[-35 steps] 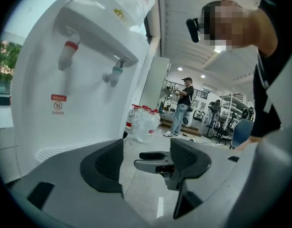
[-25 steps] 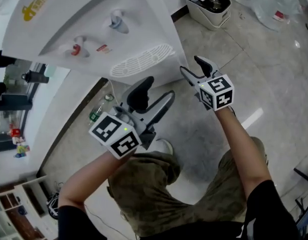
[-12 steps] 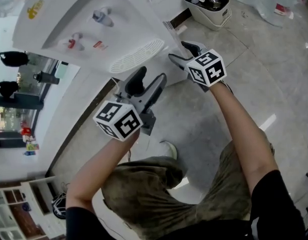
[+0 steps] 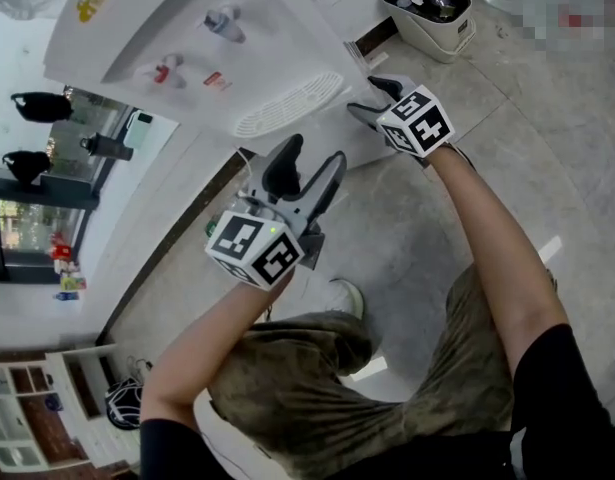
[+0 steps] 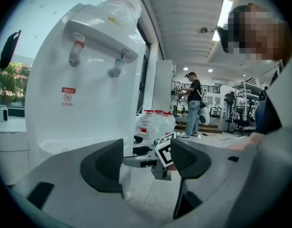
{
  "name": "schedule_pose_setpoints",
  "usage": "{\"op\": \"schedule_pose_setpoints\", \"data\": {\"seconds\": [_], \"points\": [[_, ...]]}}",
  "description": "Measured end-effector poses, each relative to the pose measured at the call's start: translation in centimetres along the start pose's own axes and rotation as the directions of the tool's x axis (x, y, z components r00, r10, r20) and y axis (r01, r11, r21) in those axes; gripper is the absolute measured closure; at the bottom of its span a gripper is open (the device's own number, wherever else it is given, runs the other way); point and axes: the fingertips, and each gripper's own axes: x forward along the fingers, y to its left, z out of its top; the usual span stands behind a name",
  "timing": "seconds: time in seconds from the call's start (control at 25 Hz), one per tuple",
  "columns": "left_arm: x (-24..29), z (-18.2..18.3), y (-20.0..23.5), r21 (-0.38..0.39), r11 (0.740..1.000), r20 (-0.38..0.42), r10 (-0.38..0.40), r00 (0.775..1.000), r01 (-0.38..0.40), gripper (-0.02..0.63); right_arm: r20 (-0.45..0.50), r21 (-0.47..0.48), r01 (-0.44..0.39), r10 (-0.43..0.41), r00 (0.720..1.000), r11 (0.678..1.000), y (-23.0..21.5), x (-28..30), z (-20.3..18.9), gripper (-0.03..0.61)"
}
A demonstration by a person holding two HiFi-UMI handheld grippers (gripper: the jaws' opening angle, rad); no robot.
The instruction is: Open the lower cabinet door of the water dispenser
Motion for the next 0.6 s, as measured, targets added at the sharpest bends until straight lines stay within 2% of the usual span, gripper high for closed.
{"op": "schedule_pose_setpoints", "data": {"seconds": [0.28, 0.6], "points": [[0.4, -0.8, 0.5, -0.002, 1.000, -0.031, -0.016, 0.999, 0.016, 0.325, 0.024, 0.014, -0.064, 0.064, 0.998, 0.998, -0.2, 0.5, 0.1, 0.310], [-0.7, -0.7, 1.2, -0.027, 1.000, -0.019, -0.007, 1.000, 0.007, 0.325, 0.049, 0.052, -0.035, 0.033, 0.998, 0.998, -0.1, 0.1, 0.2, 0.314]]}}
